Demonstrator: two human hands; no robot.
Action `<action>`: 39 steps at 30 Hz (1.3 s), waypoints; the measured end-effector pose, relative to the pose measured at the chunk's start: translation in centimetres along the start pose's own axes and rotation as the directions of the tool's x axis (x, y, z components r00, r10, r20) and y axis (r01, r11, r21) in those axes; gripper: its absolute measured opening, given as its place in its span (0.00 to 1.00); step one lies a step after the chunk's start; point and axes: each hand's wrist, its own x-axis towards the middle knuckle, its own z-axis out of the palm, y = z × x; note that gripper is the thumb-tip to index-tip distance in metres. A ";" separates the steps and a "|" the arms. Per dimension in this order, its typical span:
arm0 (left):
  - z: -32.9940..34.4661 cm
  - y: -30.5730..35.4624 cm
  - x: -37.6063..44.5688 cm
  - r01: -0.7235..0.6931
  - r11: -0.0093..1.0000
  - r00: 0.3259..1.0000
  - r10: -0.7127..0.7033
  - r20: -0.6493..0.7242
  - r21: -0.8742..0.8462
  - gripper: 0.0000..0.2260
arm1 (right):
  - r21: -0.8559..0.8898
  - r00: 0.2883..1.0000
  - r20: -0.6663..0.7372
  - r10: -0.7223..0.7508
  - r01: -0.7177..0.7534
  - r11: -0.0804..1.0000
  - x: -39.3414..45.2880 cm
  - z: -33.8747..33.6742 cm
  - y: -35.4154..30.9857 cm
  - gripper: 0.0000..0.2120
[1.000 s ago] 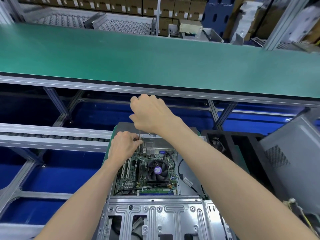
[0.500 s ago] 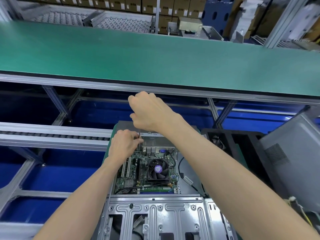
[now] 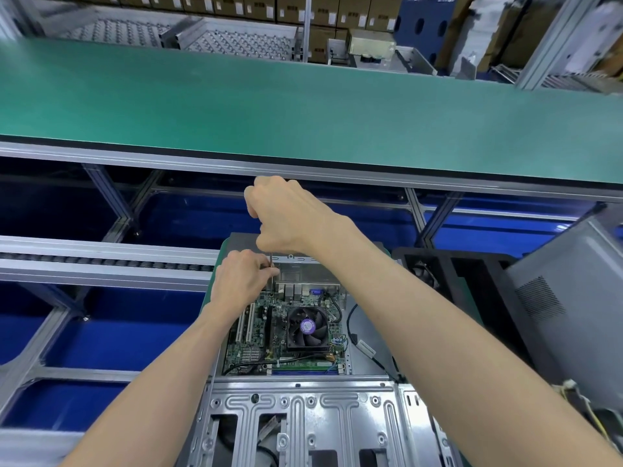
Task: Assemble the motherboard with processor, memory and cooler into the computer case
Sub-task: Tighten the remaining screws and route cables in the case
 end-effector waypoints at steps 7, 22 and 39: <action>0.1 0.1 0.1 0.001 0.999 1.000 -0.002 0.028 0.050 0.09 | -0.058 0.992 -0.083 0.091 -0.096 0.994 -0.2 0.3 0.1 0.11; 0.3 -0.1 0.0 -0.012 0.994 0.999 0.009 0.031 0.105 0.10 | -0.131 0.992 -0.094 0.088 -0.100 0.986 -0.5 0.7 -0.4 0.13; 0.1 0.3 -0.2 -0.077 0.985 0.997 0.072 0.037 0.156 0.12 | -0.041 0.984 -0.095 0.149 -0.154 0.987 -0.9 0.7 0.1 0.09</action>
